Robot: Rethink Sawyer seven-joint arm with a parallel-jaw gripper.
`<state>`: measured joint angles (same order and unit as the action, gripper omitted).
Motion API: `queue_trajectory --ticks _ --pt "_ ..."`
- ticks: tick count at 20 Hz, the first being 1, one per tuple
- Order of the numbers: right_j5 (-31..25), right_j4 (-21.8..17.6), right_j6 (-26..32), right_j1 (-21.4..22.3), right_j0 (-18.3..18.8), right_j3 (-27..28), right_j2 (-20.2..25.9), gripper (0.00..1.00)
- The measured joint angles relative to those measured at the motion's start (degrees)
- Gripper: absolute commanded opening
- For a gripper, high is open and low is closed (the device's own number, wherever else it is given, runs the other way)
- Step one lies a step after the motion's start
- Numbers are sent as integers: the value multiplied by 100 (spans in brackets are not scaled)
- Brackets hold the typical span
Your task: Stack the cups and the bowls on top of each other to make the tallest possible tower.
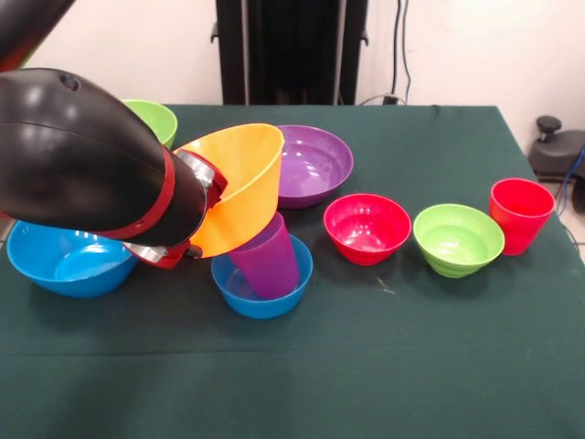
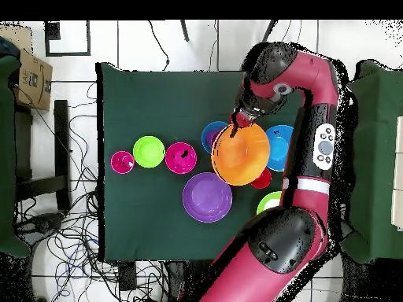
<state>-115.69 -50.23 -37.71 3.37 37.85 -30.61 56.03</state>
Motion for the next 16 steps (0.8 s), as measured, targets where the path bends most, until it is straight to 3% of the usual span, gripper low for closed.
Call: queue_trajectory --ticks 13,14,16 --pt "1 1 0 52 0 0 0 100" --pt "1 1 0 54 0 0 0 0" --pt "2 6 0 55 0 1 -5 0"
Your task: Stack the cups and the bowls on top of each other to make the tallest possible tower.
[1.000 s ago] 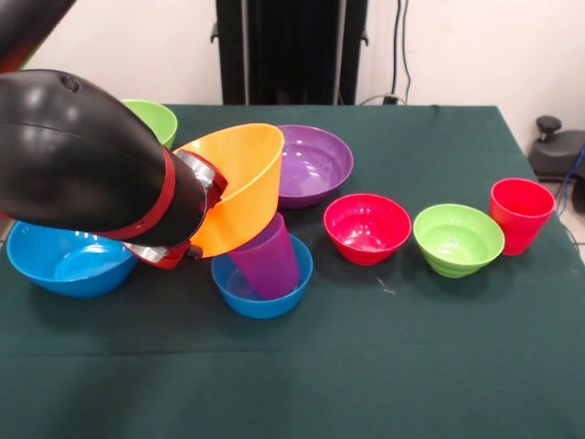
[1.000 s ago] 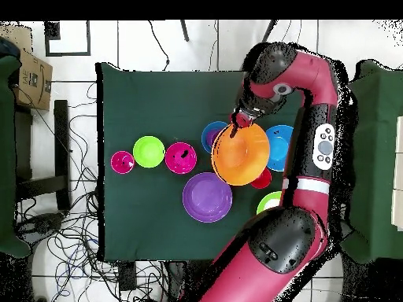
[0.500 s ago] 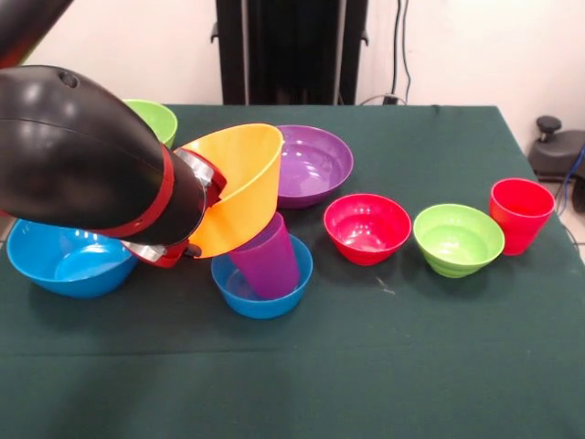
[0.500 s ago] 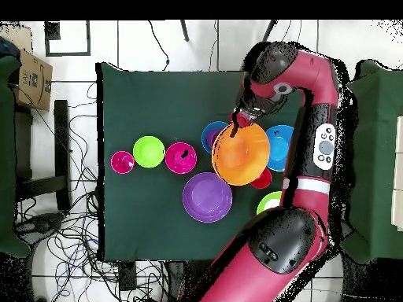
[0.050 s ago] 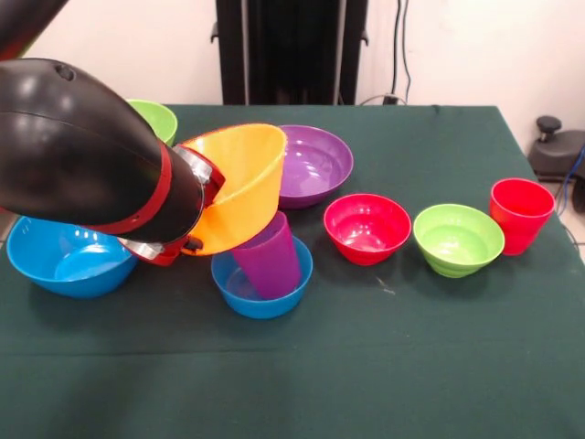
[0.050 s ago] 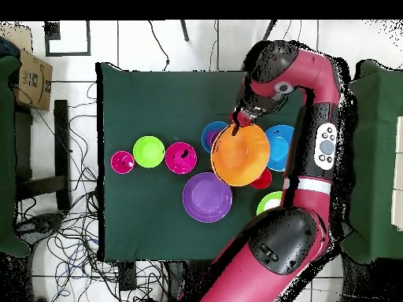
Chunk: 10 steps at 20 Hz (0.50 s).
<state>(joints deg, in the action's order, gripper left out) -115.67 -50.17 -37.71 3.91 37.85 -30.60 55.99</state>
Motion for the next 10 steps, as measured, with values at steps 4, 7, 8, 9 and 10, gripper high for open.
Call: queue_trajectory --ticks 4,7,8,9,10 --pt "20 81 0 7 0 -10 -8 0" --pt "79 133 0 2 1 -10 -14 0" --pt "115 150 0 -1 1 -12 -18 0" --pt "146 165 0 -2 3 -16 -21 0" --pt "186 187 0 -1 8 -29 -26 0"
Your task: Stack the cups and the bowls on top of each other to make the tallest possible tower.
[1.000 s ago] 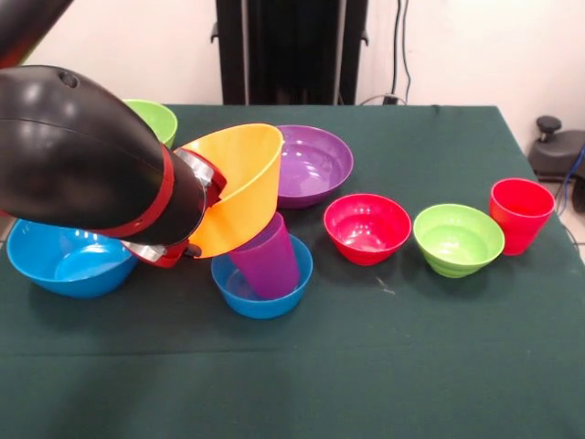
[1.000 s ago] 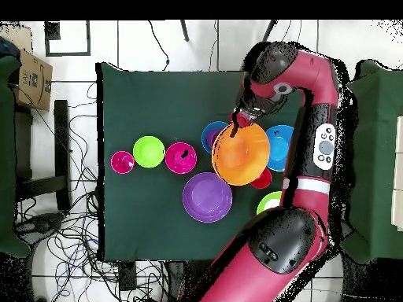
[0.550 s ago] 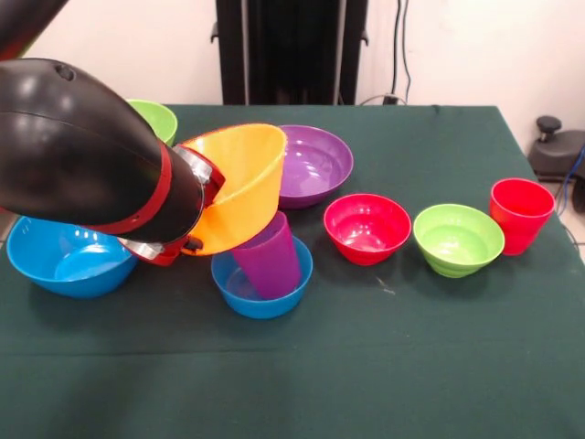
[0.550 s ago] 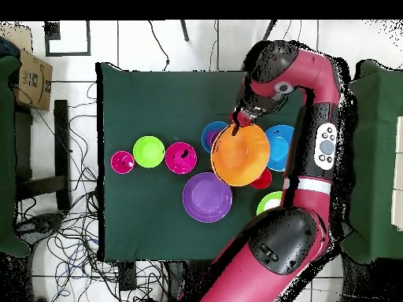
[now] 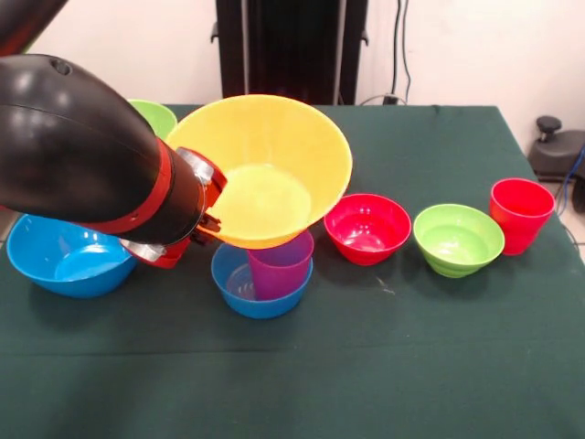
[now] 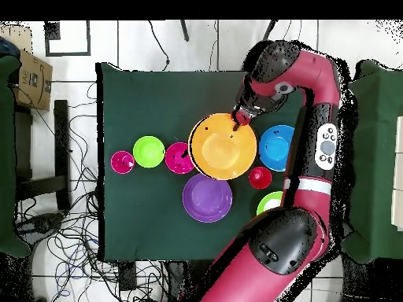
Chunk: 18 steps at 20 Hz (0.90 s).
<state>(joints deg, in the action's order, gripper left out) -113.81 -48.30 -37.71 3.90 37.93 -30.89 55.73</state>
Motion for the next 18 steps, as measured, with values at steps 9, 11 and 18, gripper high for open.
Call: queue_trajectory --ticks 9,11,18 --pt "480 437 0 23 251 -398 -65 0" --pt "557 539 0 35 312 -502 -114 0" --pt "804 781 0 102 438 -784 -233 0"
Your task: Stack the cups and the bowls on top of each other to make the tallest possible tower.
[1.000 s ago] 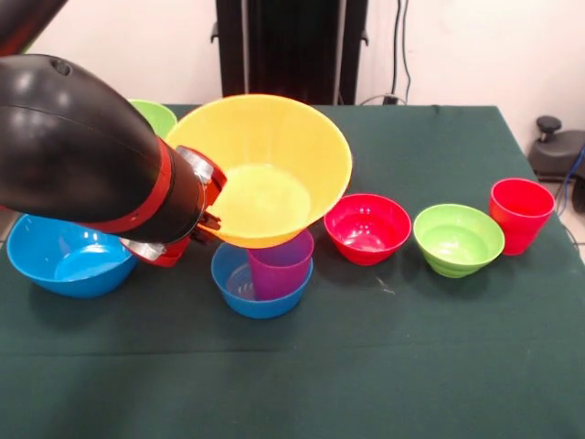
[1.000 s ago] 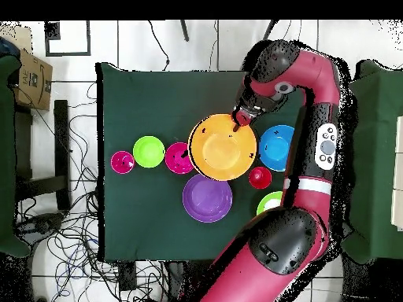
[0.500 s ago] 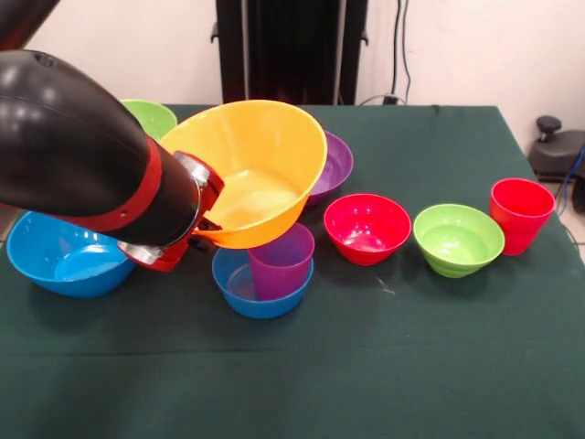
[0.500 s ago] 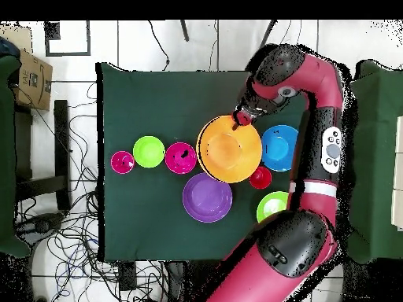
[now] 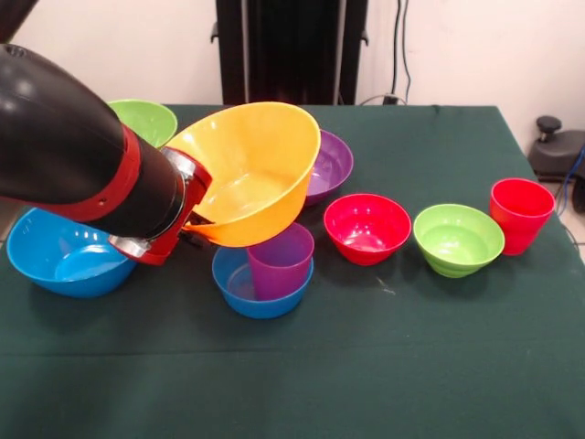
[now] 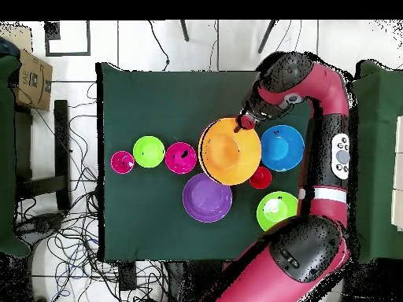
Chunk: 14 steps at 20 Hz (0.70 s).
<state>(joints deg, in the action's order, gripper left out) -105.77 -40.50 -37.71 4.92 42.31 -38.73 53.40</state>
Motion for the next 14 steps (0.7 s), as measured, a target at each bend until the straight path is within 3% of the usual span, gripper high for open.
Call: queue_trajectory --ticks 14 --pt "45 7 0 244 -181 -351 -299 0"
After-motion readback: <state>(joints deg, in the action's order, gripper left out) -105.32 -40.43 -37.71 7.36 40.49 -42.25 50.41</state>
